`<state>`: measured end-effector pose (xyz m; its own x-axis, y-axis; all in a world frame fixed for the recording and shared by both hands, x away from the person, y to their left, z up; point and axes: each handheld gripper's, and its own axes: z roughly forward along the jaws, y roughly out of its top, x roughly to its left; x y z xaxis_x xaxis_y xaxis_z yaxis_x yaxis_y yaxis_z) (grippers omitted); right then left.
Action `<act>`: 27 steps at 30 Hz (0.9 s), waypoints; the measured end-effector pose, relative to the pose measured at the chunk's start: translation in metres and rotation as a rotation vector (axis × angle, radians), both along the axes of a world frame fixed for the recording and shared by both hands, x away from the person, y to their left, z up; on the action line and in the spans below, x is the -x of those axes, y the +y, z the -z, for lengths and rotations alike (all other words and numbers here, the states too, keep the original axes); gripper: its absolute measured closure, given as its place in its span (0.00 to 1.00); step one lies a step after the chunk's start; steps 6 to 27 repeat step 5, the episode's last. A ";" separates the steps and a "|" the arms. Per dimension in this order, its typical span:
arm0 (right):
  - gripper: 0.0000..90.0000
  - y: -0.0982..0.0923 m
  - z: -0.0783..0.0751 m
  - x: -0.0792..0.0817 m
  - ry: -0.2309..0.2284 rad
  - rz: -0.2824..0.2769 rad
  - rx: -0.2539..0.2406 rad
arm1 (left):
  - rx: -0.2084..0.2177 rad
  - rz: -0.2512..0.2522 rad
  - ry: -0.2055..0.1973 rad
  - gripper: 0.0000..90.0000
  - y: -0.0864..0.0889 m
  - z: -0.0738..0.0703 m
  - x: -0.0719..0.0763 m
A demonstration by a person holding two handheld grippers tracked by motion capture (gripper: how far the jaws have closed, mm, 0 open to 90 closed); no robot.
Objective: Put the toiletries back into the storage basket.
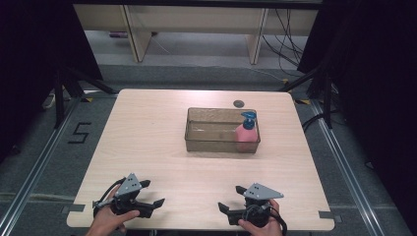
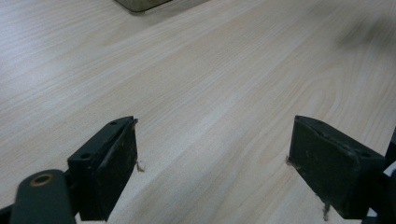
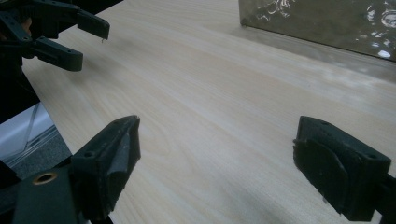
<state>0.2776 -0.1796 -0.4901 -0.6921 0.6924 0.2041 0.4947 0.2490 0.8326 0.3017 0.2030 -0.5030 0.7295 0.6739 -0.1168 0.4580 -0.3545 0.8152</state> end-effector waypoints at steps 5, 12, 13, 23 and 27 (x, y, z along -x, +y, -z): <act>0.17 0.001 0.000 0.001 0.014 0.005 -0.008 | 0.000 0.000 0.000 0.17 0.000 0.000 0.000; 0.17 0.001 0.000 0.001 0.014 0.005 -0.008 | 0.000 0.000 0.000 0.17 0.000 0.000 0.000; 0.17 0.001 0.000 0.001 0.014 0.005 -0.008 | 0.000 0.000 0.000 0.17 0.000 0.000 0.000; 0.17 0.001 0.000 0.001 0.014 0.005 -0.008 | 0.000 0.000 0.000 0.17 0.000 0.000 0.000; 0.17 0.001 0.000 0.001 0.014 0.005 -0.008 | 0.000 0.000 0.000 0.17 0.000 0.000 0.000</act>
